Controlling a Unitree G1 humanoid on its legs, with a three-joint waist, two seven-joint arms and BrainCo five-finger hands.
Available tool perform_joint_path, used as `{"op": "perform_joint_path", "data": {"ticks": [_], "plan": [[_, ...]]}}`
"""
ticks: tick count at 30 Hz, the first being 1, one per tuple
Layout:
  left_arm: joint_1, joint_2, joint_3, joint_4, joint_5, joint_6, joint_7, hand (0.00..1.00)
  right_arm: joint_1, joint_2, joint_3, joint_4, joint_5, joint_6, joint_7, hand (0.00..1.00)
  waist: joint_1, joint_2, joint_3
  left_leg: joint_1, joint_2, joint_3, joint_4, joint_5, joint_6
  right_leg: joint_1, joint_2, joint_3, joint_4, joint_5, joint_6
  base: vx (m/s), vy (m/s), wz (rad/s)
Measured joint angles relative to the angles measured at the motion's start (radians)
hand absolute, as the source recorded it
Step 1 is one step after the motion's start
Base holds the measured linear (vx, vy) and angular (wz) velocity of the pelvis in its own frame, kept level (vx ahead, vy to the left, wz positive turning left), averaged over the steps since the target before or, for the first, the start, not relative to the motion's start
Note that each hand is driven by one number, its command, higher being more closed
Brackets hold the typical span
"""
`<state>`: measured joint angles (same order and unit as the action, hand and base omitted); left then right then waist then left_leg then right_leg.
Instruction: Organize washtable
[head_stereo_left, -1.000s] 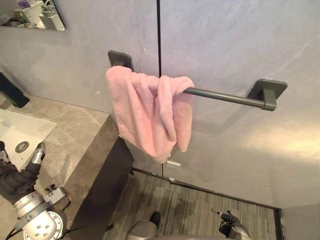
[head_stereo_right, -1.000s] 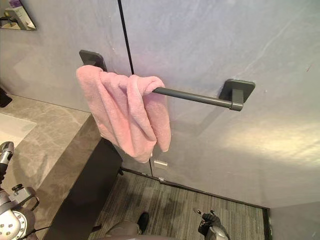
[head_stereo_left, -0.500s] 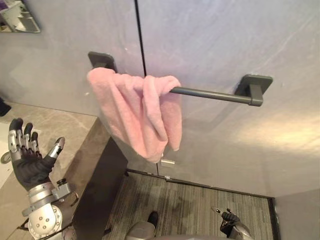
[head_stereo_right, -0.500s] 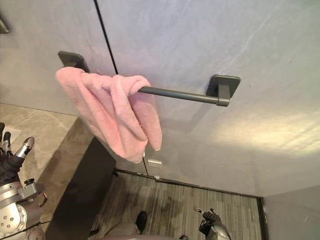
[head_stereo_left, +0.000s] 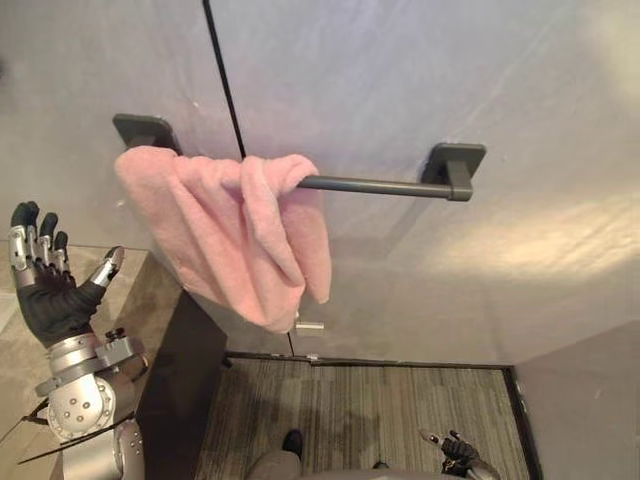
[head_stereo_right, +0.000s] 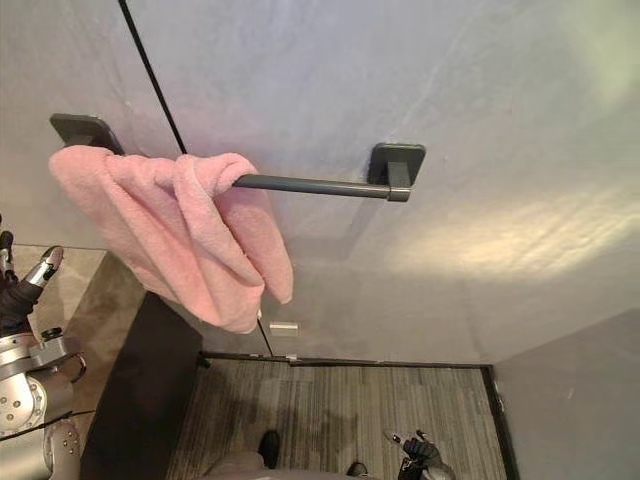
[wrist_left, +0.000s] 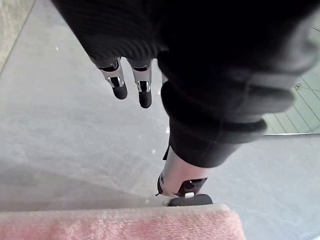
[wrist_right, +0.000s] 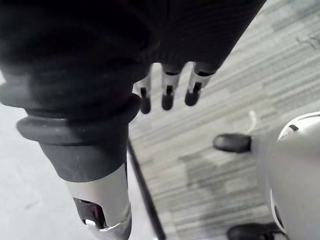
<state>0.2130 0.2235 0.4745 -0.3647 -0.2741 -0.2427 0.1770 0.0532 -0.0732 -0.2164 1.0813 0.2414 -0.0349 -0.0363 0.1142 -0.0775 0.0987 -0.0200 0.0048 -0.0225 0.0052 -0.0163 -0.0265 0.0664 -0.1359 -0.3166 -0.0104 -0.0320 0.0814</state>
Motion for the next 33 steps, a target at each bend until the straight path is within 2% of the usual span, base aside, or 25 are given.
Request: {"op": "perform_joint_path", "data": {"ticks": [2,5,7,13,21,33], "plan": [[0.000,0.017,0.000,0.027,-0.007,0.003,-0.003,0.00,0.001,-0.001,0.003,-0.008,-0.005,0.000,0.001,0.00,-0.010,-0.002,-0.001,0.001,0.002,0.013,-0.002,0.000,0.000,-0.004,0.002,0.015,-0.007,0.008,0.000,-0.04,0.010,-0.22],[-0.001,0.083,0.000,0.100,-0.039,0.009,-0.026,0.00,0.002,-0.002,0.035,-0.026,-0.016,0.004,0.011,0.00,-0.017,-0.004,-0.003,0.012,0.007,0.041,-0.012,0.000,0.001,-0.005,0.008,0.041,-0.025,0.026,-0.005,-0.03,0.007,-0.30],[-0.002,0.116,-0.002,0.151,-0.069,0.031,-0.056,0.00,0.003,-0.003,0.050,-0.052,-0.018,0.004,0.019,0.00,-0.022,-0.004,-0.004,0.027,0.010,0.063,-0.033,0.002,0.000,-0.018,0.011,0.064,-0.029,0.033,-0.004,-0.05,0.003,-0.36],[-0.023,0.120,-0.023,0.245,-0.090,0.038,-0.082,0.00,0.011,-0.010,0.077,-0.055,-0.026,0.011,0.020,0.00,-0.020,-0.007,-0.005,0.054,0.011,0.095,-0.075,0.011,0.000,-0.019,0.014,0.090,-0.046,0.041,-0.002,0.00,0.007,-0.15],[-0.015,0.121,-0.034,0.296,-0.122,0.026,-0.082,0.00,0.010,-0.014,0.114,-0.093,-0.045,0.014,0.022,0.00,-0.015,-0.010,-0.008,0.064,0.010,0.114,-0.085,0.013,-0.001,-0.017,0.017,0.105,-0.061,0.054,-0.006,-0.01,0.000,-0.07],[0.007,0.122,-0.121,0.321,-0.162,0.044,-0.114,0.00,0.017,-0.014,0.132,-0.093,-0.056,0.017,0.027,0.00,-0.022,-0.017,-0.011,0.070,0.007,0.139,-0.098,0.026,-0.002,-0.027,0.012,0.131,-0.062,0.070,0.002,-0.06,-0.001,-0.06]]}}
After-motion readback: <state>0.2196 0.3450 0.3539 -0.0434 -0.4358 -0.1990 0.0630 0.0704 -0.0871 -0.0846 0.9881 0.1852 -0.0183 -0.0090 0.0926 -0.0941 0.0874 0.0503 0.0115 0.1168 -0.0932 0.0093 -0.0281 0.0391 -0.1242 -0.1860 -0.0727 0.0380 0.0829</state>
